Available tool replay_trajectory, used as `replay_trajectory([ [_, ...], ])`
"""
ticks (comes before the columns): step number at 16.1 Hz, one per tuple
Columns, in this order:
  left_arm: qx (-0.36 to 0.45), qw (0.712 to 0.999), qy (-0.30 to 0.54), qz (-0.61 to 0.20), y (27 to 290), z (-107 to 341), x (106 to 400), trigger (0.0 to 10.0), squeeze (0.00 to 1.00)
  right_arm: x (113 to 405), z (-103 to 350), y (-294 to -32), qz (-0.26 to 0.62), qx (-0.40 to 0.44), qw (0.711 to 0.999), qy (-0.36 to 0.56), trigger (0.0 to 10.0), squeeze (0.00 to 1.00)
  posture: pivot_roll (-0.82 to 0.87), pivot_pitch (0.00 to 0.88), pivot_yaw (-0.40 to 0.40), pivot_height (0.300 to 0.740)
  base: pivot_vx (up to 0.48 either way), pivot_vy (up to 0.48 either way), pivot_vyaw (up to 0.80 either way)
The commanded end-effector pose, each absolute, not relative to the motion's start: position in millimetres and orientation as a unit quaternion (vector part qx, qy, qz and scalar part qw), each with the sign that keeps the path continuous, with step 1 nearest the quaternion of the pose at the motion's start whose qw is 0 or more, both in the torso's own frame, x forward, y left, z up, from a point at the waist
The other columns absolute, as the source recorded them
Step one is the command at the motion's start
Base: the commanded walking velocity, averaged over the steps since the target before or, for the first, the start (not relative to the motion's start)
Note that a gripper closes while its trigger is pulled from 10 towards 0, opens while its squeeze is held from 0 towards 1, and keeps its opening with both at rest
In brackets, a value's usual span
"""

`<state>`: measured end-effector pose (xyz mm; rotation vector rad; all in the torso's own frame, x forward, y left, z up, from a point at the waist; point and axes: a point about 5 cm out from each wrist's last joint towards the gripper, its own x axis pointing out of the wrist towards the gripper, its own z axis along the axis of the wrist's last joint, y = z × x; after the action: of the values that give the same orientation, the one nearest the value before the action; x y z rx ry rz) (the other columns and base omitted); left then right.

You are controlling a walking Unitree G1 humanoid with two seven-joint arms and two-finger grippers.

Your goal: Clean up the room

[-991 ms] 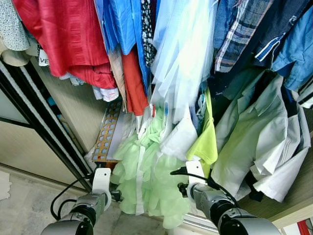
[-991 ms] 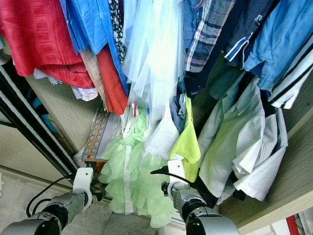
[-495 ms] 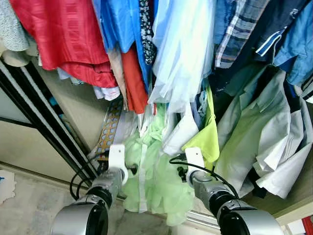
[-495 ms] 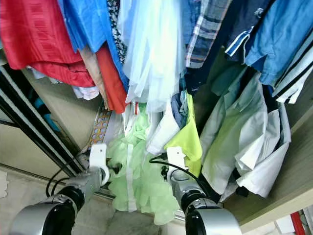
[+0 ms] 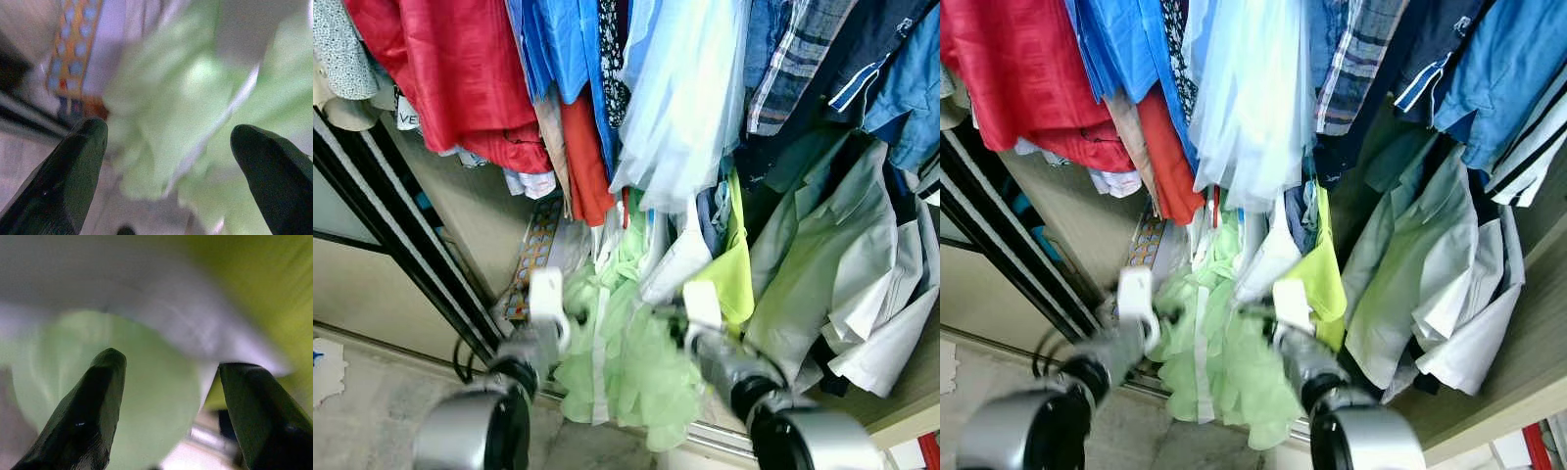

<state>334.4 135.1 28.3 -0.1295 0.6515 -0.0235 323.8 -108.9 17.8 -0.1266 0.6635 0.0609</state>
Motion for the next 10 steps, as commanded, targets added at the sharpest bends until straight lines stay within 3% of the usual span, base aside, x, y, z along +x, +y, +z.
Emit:
replay_trajectory([
  [1, -0.079, 0.954, 0.287, -0.011, 145.0, 41.3, 344.1, 10.0, 0.0, 335.6, 32.6, -106.5, 0.036, -0.052, 0.954, 0.292, 10.0, 0.0, -0.28, 0.0, 0.06, 0.74, 0.0, 0.0, 0.0],
  [3, -0.08, 0.97, 0.227, -0.026, 166.9, 56.5, 351.7, 10.0, 0.0, 348.6, 50.7, -115.3, 0.049, -0.066, 0.967, 0.24, 10.0, 0.0, -0.27, 0.0, 0.059, 0.74, 0.0, 0.0, 0.0],
  [7, -0.128, 0.983, 0.121, -0.041, 212.0, 53.4, 322.7, 10.0, 0.0, 339.5, 53.1, -150.0, 0.046, -0.089, 0.976, 0.192, 10.0, 0.0, -0.23, 0.0, 0.038, 0.74, 0.0, 0.0, 0.0],
  [10, -0.052, 0.992, 0.092, -0.074, 220.7, 52.1, 292.1, 10.0, 0.0, 313.6, 55.3, -168.8, 0.036, -0.094, 0.979, 0.178, 10.0, 0.0, -0.22, 0.0, 0.018, 0.74, 0.0, 0.0, 0.0],
])
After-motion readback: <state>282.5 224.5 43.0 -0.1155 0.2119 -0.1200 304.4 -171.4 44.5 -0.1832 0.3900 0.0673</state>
